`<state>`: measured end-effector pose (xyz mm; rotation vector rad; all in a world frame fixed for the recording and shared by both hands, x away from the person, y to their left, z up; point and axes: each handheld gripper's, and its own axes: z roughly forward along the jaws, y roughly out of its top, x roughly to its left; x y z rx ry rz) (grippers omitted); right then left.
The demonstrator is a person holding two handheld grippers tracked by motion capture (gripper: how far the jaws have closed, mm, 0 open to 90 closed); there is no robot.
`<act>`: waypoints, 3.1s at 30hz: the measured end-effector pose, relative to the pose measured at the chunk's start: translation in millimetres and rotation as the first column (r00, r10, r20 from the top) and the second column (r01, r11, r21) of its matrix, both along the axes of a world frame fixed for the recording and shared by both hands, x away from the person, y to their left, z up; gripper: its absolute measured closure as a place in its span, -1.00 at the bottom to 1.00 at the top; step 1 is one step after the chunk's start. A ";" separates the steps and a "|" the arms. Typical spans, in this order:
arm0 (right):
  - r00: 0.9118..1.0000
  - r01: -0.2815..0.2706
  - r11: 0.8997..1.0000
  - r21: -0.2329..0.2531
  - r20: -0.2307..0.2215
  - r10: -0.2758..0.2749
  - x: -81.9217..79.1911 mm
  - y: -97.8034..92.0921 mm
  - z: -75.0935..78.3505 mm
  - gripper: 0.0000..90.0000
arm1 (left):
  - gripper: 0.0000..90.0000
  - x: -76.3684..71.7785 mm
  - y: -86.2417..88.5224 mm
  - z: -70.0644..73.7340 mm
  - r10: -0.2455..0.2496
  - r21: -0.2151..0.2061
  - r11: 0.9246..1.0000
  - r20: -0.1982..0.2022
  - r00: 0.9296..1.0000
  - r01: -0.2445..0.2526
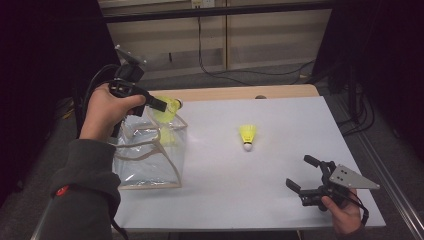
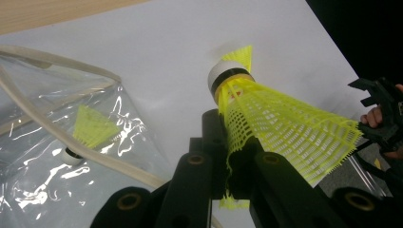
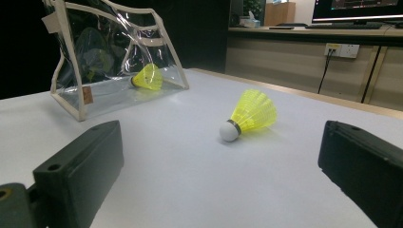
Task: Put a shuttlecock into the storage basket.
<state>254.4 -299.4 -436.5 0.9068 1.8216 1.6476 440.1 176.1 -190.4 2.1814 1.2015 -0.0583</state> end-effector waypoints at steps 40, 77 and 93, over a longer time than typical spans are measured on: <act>1.000 -0.002 1.000 -0.006 0.007 0.002 0.5 1.1 0.1 -0.98 | 0.96 2.9 39.0 7.3 0.144 0.016 0.989 0.032 0.989 -0.144; 1.000 -0.003 1.000 -0.003 0.006 0.003 0.7 1.4 -0.3 -0.98 | 0.96 6.9 73.6 -10.4 0.285 0.059 0.956 0.034 0.958 -0.287; 1.000 -0.001 1.000 -0.004 0.004 0.001 0.7 0.9 -0.5 -0.98 | 0.95 9.5 83.6 -21.2 0.333 0.075 0.939 0.033 0.942 -0.335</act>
